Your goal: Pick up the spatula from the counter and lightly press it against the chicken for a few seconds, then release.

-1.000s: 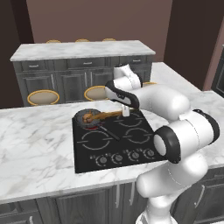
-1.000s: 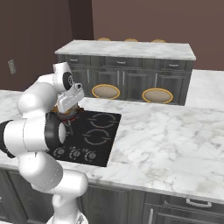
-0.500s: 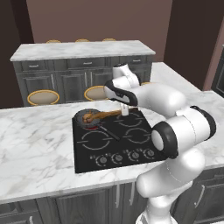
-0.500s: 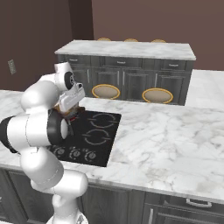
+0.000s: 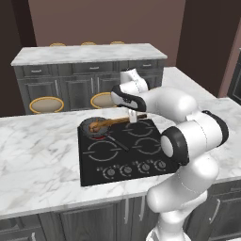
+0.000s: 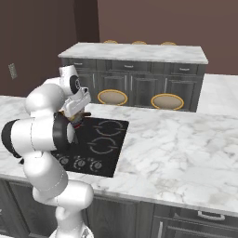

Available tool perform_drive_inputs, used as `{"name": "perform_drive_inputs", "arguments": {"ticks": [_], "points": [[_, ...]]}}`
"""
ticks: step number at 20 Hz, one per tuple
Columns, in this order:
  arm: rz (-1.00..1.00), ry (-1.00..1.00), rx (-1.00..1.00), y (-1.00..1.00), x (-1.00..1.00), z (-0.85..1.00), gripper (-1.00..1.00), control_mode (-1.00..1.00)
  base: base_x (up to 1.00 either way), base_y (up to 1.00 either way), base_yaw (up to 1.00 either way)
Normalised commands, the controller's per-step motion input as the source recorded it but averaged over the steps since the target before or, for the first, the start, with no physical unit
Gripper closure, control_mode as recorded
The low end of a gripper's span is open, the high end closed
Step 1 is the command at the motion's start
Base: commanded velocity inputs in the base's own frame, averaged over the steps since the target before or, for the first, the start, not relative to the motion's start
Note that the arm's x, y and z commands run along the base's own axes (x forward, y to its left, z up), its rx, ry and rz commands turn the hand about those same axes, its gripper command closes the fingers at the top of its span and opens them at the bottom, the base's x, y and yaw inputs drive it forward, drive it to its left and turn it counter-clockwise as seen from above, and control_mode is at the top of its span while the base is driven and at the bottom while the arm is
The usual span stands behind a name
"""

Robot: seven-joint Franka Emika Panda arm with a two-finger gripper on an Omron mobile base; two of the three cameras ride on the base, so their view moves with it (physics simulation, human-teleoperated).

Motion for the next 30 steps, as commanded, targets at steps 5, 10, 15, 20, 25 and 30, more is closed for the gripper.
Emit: {"name": "perform_drive_inputs", "arguments": {"ticks": [5, 10, 15, 20, 25, 30], "points": [[0.0, 0.01, 0.0, 0.06, 0.13, -0.07, 1.0, -1.0, 0.0, 0.0, 0.0], [0.0, 0.01, 0.0, 0.07, 0.13, -0.08, 1.0, -1.0, 0.0, 0.0, 0.0], [0.0, 0.01, 0.0, 0.04, 0.11, -0.11, 1.0, -1.0, 0.0, 0.0, 0.0], [0.0, 0.02, 0.0, 0.01, 0.09, -0.15, 1.0, -1.0, 0.0, 0.0, 0.0], [0.0, 0.01, -0.01, 0.04, 0.11, -0.14, 1.0, -1.0, 0.0, 0.0, 0.0], [0.0, 0.0, -0.01, 0.04, 0.11, -0.12, 1.0, -1.0, 0.0, 0.0, 0.0]]}}
